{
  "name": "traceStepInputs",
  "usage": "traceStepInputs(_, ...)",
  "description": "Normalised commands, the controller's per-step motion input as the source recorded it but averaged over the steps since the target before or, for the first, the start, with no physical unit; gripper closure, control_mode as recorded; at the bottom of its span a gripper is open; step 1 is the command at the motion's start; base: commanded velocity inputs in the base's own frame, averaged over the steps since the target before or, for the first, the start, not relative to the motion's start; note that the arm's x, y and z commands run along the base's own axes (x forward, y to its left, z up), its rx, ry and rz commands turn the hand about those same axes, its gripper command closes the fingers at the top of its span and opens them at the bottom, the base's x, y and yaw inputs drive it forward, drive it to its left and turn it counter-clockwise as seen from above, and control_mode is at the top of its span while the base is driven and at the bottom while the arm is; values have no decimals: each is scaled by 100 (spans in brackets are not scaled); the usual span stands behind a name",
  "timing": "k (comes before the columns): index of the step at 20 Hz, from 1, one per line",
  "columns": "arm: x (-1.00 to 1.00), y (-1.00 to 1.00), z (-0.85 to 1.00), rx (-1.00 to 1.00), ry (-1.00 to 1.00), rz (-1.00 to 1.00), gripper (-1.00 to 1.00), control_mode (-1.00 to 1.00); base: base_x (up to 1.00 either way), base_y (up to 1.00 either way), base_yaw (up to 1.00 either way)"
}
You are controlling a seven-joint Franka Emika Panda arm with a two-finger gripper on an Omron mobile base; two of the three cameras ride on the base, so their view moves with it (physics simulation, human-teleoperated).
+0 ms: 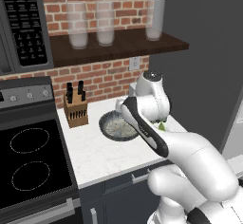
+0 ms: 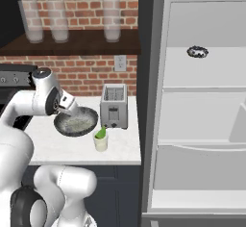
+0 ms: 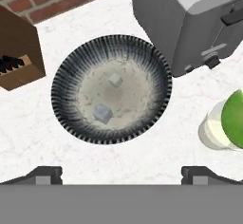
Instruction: Grab a lemon wedge from the fridge and one ice cube from the ice bowl, and put them in the glass of lemonade.
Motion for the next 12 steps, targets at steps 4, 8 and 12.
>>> traceStepInputs(4,0,65,-2,0,0,9,-100,-100,0,0,0)
traceStepInputs(8,30,28,-21,-5,15,0,-100,-100,0,0,0)
traceStepInputs(12,71,0,-1,-12,68,1,-100,-100,0,0,0)
